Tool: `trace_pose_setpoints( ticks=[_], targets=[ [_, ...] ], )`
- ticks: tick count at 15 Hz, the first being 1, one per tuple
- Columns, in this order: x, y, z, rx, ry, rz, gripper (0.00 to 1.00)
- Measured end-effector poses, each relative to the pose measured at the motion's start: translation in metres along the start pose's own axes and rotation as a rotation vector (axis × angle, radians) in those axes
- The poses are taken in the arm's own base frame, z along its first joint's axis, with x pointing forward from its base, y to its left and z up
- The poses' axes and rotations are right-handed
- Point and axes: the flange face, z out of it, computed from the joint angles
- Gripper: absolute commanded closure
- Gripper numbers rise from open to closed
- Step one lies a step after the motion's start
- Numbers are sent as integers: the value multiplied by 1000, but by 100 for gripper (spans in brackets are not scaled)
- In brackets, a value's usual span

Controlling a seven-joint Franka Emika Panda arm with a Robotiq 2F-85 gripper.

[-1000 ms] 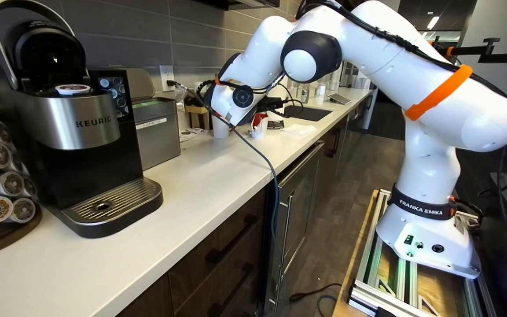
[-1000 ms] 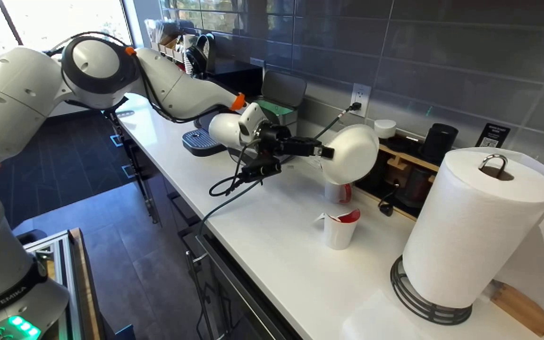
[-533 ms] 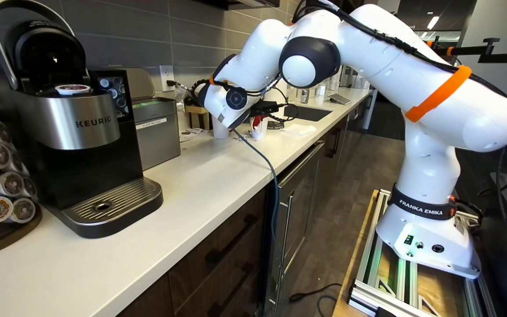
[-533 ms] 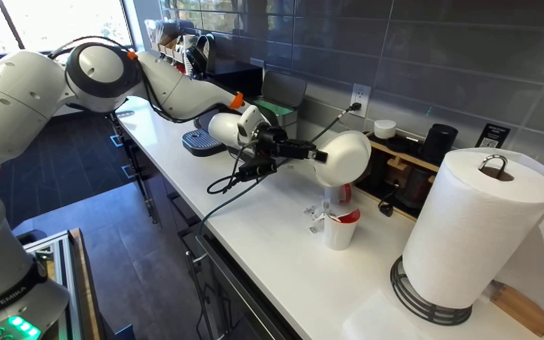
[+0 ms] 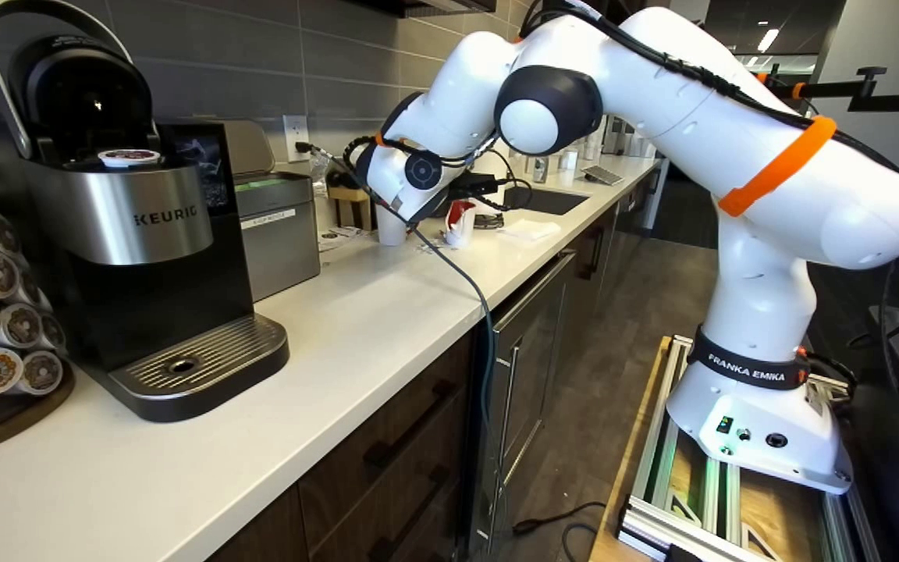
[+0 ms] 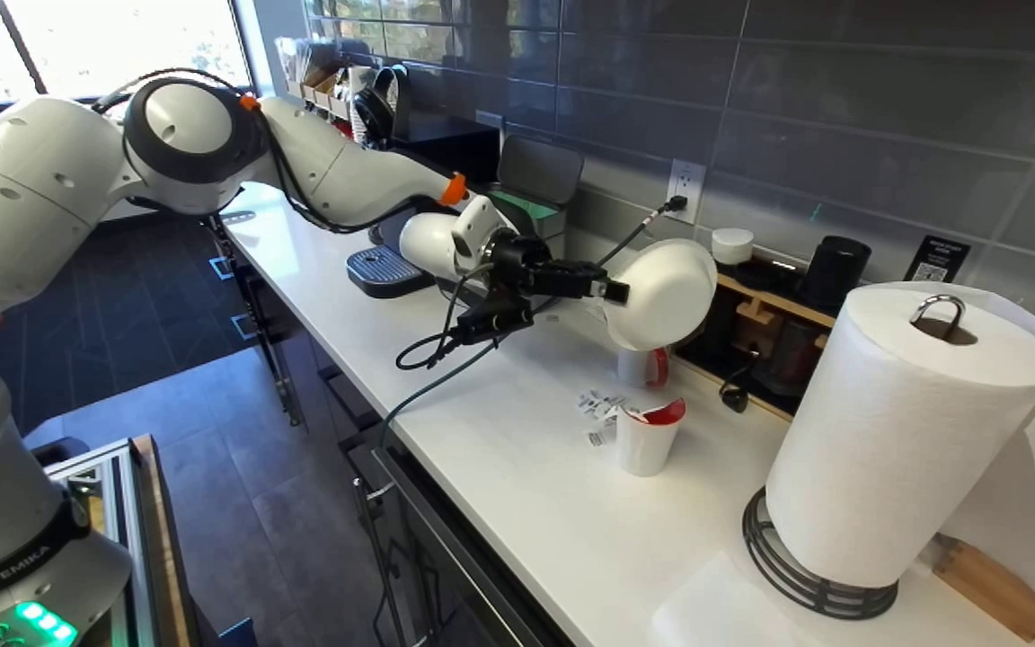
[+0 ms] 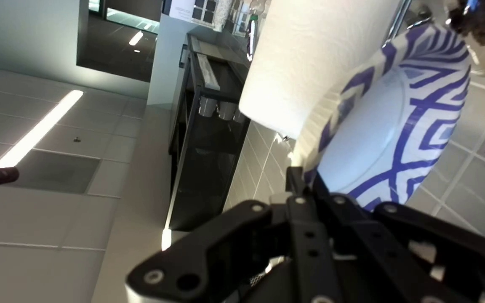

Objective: Pour the contents in the bowl into the mug

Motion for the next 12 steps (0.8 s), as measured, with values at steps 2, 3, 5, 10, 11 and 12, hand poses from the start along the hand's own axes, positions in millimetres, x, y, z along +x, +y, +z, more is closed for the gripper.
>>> trace_pose_setpoints(
  ticks=[2,3,5,10,11,12],
  targets=[
    [14,15,16,-46,43,11,99],
    [18,21,23,-63,52,17,99],
    [19,28,34,-66,57,24,99],
    [7,39,58,-7,3,77,99],
    [5,44,65,5,-18,98,99],
    [4,50,72,15,-42,123,99]
  ],
)
